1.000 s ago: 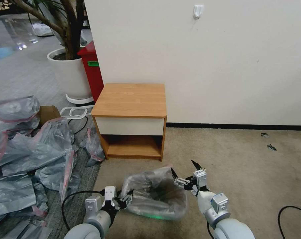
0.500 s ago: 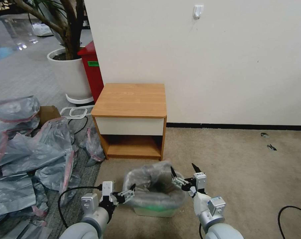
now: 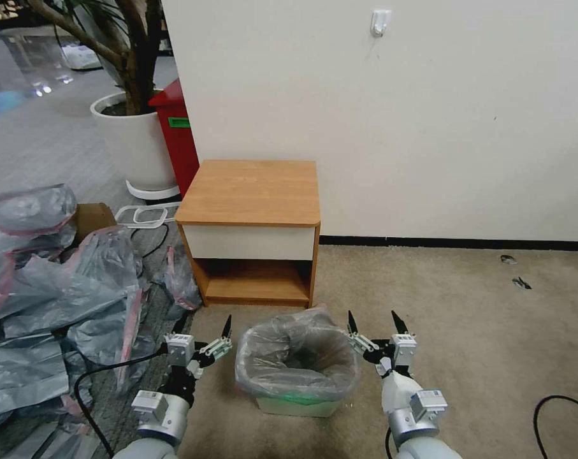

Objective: Pick up the garbage bag from the table and place it over the trash can.

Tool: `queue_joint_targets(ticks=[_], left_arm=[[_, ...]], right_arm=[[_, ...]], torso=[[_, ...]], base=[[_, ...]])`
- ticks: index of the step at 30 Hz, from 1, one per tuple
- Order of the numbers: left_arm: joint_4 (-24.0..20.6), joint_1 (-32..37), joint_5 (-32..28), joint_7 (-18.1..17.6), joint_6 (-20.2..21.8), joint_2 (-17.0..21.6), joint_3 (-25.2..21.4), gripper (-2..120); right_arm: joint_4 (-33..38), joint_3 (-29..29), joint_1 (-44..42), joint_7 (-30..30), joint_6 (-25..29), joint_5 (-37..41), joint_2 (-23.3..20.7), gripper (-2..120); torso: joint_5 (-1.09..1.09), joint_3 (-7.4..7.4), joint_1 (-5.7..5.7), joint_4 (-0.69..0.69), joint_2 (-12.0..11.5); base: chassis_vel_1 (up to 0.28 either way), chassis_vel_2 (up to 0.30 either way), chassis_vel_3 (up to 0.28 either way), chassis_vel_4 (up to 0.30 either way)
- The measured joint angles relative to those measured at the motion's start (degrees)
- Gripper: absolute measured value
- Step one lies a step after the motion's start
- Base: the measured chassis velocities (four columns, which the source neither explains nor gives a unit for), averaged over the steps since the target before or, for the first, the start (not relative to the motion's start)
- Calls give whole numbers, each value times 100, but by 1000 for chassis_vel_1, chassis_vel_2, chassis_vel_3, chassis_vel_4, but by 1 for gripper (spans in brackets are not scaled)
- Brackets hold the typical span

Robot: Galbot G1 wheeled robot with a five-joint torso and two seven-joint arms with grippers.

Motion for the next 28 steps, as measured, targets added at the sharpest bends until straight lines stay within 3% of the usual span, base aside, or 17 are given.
queue_joint_targets(ticks=[28], left_arm=[[-17,2,-38,-33,49,-3,6,100]], right_arm=[[15,-3,4,-28,-20,-5,-8,100]], torso=[[0,0,0,0,0]], base=[[0,0,0,0]])
